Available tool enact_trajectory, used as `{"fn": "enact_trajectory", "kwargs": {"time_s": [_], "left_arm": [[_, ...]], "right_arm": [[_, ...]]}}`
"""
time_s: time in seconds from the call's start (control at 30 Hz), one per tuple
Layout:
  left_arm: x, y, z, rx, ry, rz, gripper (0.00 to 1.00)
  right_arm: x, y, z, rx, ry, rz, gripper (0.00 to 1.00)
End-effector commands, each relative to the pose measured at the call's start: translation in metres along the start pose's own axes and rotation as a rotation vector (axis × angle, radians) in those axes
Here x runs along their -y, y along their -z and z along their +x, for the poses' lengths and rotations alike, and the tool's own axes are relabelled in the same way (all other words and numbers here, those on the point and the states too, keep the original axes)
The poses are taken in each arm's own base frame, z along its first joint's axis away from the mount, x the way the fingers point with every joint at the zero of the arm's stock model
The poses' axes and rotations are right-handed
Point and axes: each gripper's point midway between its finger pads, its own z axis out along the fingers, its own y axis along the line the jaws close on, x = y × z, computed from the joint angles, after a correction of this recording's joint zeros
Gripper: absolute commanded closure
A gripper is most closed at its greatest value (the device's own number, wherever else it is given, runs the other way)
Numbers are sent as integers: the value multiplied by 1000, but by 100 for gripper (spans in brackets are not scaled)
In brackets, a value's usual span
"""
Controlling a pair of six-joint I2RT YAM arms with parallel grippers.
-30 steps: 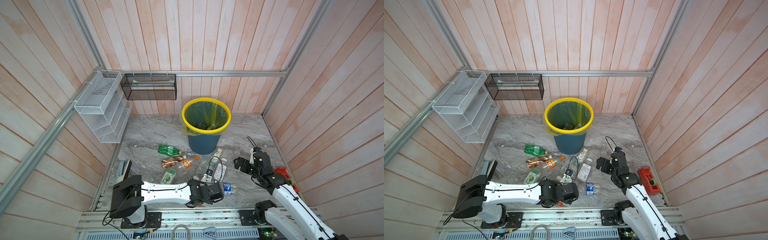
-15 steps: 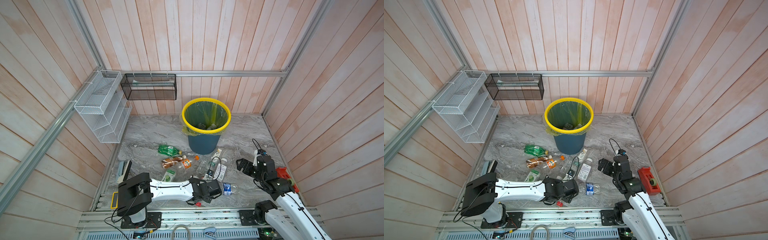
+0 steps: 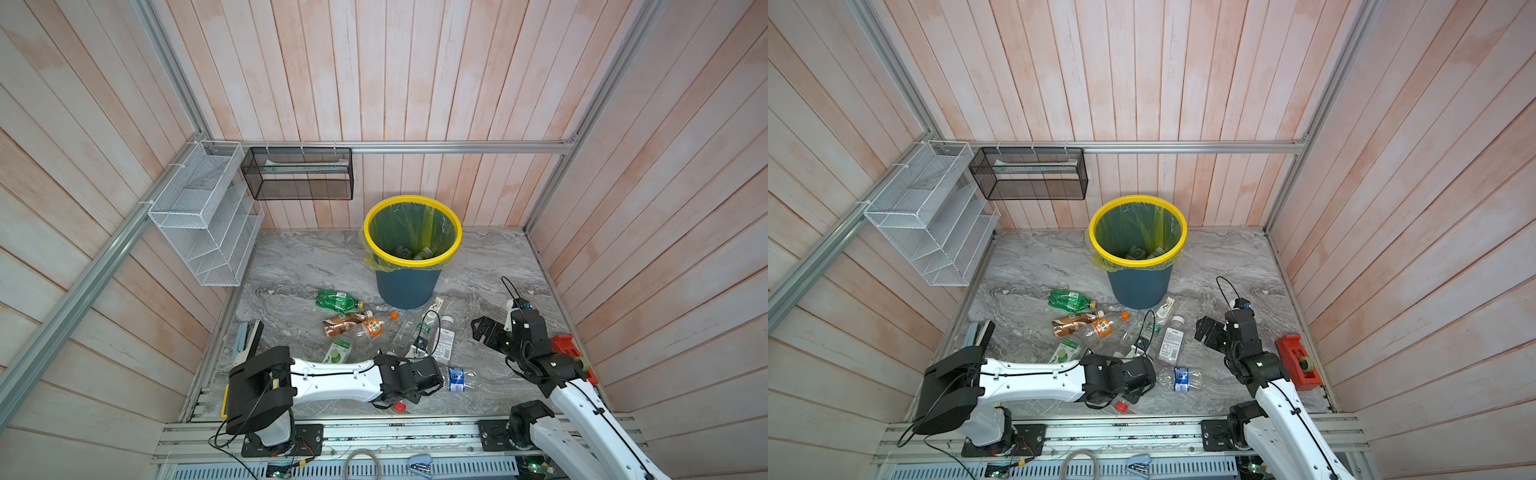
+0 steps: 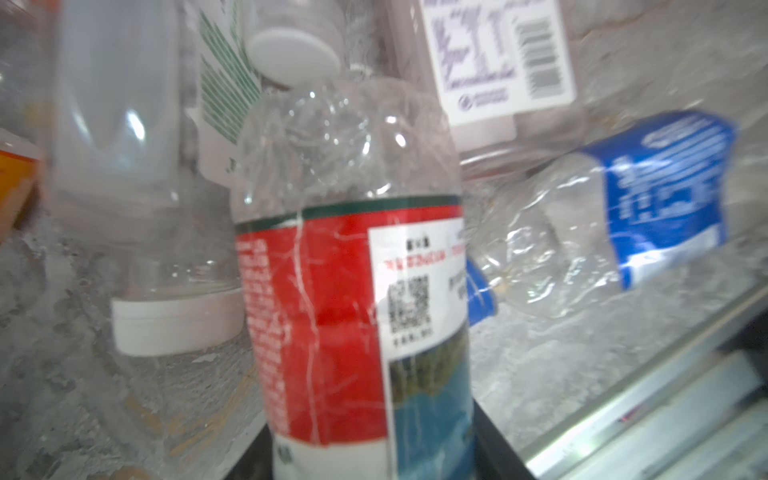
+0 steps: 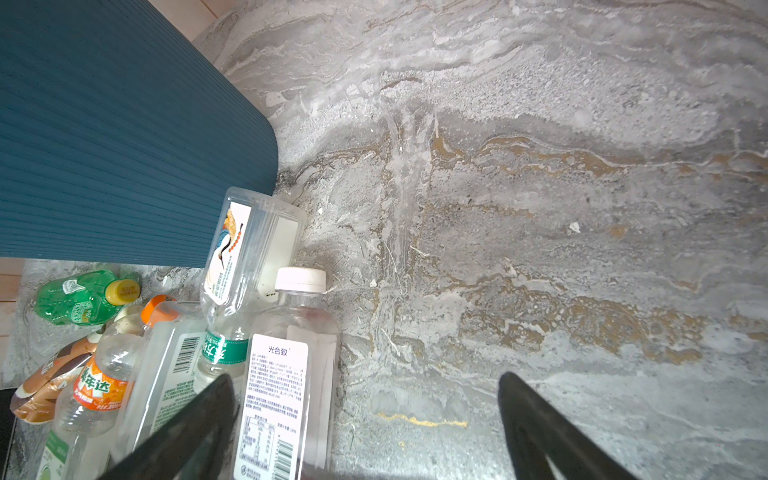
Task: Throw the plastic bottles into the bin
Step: 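Close the left gripper on the red-labeled bottle and lift it, then carry the red-labeled bottle over the bin and open the left gripper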
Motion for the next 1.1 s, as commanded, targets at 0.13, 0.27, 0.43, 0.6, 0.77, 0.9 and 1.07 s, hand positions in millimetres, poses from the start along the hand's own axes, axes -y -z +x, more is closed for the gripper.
{"fn": "enact_trajectory", "kwargs": {"time_s": [0.13, 0.27, 0.43, 0.6, 0.77, 0.9, 1.07], "left_arm": [[-3, 88, -55, 295, 58, 59, 48], [-16, 154, -96, 533, 47, 87, 54], [-39, 249, -149, 883, -26, 36, 55], [-73, 293, -220, 1015, -35, 53, 52], [-96, 253, -303, 854, -44, 137, 44], [-94, 206, -347, 655, -31, 222, 36], [-94, 190, -360, 591, -24, 200, 0]], "right_arm": [[-3, 1, -18, 72, 8, 1, 1], [-3, 5, -29, 115, 7, 15, 1], [-1, 9, -38, 159, 5, 29, 1], [-10, 9, -38, 145, 12, -15, 1], [-22, 9, -37, 113, 19, -66, 2], [-25, 10, -38, 100, 24, -68, 2], [-23, 21, -46, 131, 24, -48, 1]]}}
